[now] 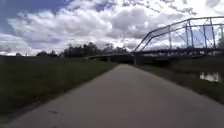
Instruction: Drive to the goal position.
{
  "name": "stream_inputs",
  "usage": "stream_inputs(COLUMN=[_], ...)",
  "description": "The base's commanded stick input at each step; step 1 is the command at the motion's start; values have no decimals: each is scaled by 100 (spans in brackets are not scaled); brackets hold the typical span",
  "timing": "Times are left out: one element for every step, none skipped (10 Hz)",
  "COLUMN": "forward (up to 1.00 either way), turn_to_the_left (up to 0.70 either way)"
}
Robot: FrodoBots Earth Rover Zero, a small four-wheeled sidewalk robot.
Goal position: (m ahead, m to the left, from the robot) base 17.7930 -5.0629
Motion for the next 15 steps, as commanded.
stream_inputs(forward=[100,100,100,100,100,100,100,100,100,100,100,100,100,100,100], turn_to_the_left=[-4,-13,-15,-16,-17,-17,-17,-17,-17,-17,-17,-17,-17,-17,-17])
